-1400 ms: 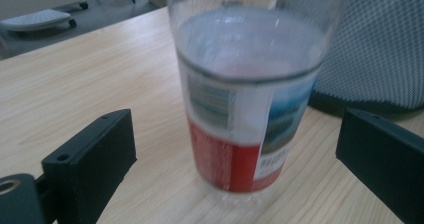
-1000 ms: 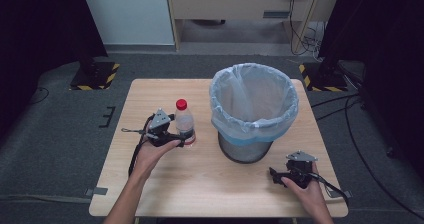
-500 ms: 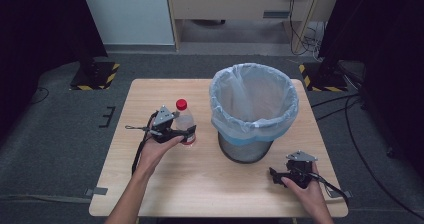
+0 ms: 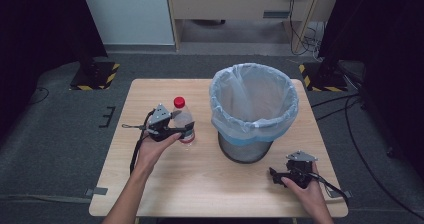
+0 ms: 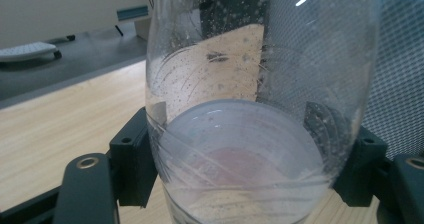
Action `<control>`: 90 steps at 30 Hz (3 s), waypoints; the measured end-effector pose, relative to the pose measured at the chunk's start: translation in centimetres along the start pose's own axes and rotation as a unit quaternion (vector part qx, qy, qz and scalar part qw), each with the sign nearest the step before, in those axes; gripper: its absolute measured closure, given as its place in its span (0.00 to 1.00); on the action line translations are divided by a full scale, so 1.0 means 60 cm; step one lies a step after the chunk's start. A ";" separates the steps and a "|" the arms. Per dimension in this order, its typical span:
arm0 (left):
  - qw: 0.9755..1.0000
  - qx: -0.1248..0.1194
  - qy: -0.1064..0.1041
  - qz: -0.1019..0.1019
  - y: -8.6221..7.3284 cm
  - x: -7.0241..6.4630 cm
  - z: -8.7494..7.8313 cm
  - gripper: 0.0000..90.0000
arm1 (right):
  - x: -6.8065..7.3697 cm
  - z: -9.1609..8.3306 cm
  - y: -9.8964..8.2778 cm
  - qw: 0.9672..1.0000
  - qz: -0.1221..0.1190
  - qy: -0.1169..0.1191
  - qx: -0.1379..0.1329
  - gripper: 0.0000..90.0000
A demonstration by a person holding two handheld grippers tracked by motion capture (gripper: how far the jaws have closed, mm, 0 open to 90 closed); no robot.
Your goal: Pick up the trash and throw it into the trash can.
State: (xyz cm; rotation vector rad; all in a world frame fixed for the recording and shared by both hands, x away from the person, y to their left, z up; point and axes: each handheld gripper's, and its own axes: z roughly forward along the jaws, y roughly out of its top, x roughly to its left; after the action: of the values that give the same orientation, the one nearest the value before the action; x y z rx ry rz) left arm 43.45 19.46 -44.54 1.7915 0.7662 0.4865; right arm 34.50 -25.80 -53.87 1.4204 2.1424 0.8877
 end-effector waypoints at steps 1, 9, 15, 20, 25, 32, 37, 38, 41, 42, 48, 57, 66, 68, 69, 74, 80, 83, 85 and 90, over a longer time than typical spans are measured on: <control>1.000 -0.008 -0.002 -0.002 0.013 0.003 -0.010 0.29 | 0.000 0.000 0.000 1.000 0.000 0.000 0.000 0.00; 1.000 -0.014 -0.007 0.012 0.062 0.015 -0.048 0.29 | 0.000 0.000 0.000 1.000 0.000 0.000 0.000 0.00; 1.000 -0.018 -0.014 0.012 0.083 0.021 -0.067 0.29 | 0.000 0.000 0.000 1.000 -0.001 0.000 0.000 0.00; 0.999 -0.017 -0.023 0.027 0.105 0.020 -0.082 0.29 | 0.000 0.000 0.000 1.000 -0.001 0.000 0.000 0.00; 0.999 -0.017 -0.036 0.028 0.128 0.019 -0.091 0.29 | 0.000 0.000 0.000 1.000 -0.001 0.000 0.000 0.00; 0.998 -0.027 -0.047 0.039 0.163 0.015 -0.103 0.29 | 0.000 0.000 0.000 1.000 -0.001 0.000 0.000 0.00; 0.997 -0.026 -0.050 0.045 0.178 0.014 -0.107 0.29 | 0.000 0.000 0.000 1.000 -0.001 0.000 0.000 0.00; 0.997 -0.026 -0.051 0.047 0.182 0.014 -0.108 0.29 | 0.000 0.000 0.000 1.000 -0.001 0.000 0.000 0.00; 0.997 -0.025 -0.053 0.054 0.196 0.011 -0.110 0.29 | 0.000 0.000 0.000 1.000 -0.001 0.000 0.000 0.00; 0.997 -0.025 -0.053 0.054 0.196 0.011 -0.110 0.29 | 0.000 0.000 0.000 1.000 -0.001 0.000 0.000 0.00; 0.996 -0.030 -0.061 0.059 0.217 0.004 -0.110 0.29 | 0.000 0.000 0.000 1.000 -0.001 0.000 0.000 0.00; 0.995 -0.034 -0.066 0.070 0.250 -0.004 -0.111 0.29 | 0.000 0.000 0.000 1.000 -0.002 0.002 0.000 0.00; 0.993 -0.034 -0.076 0.082 0.284 -0.015 -0.105 0.29 | -0.001 0.000 0.000 1.000 -0.003 0.004 0.000 0.00; 0.993 -0.036 -0.079 0.081 0.289 -0.016 -0.104 0.29 | -0.001 0.000 0.000 1.000 -0.003 0.004 0.000 0.00; 0.993 -0.036 -0.080 0.080 0.293 -0.017 -0.104 0.29 | -0.001 0.000 0.000 1.000 -0.003 0.004 0.000 0.00; 0.992 -0.040 -0.085 0.083 0.309 -0.020 -0.105 0.29 | -0.001 0.000 0.000 1.000 -0.003 0.004 0.000 0.00; 0.990 -0.048 -0.096 0.090 0.334 -0.036 -0.107 0.29 | -0.001 0.000 0.000 1.000 -0.003 0.004 0.000 0.00; 0.990 -0.050 -0.098 0.091 0.340 -0.041 -0.105 0.29 | -0.001 0.000 0.000 1.000 -0.003 0.004 0.000 0.00; 0.990 -0.052 -0.099 0.091 0.343 -0.042 -0.104 0.29 | -0.001 0.000 0.000 1.000 -0.003 0.004 0.000 0.00; 0.989 -0.055 -0.101 0.093 0.350 -0.045 -0.104 0.29 | -0.001 0.000 0.000 1.000 -0.003 0.004 0.000 0.00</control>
State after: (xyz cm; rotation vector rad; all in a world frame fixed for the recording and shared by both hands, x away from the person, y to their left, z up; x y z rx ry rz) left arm 43.01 17.24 -22.56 1.7856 0.4264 0.4516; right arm 34.55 -25.82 -53.87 1.4114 2.1526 0.8919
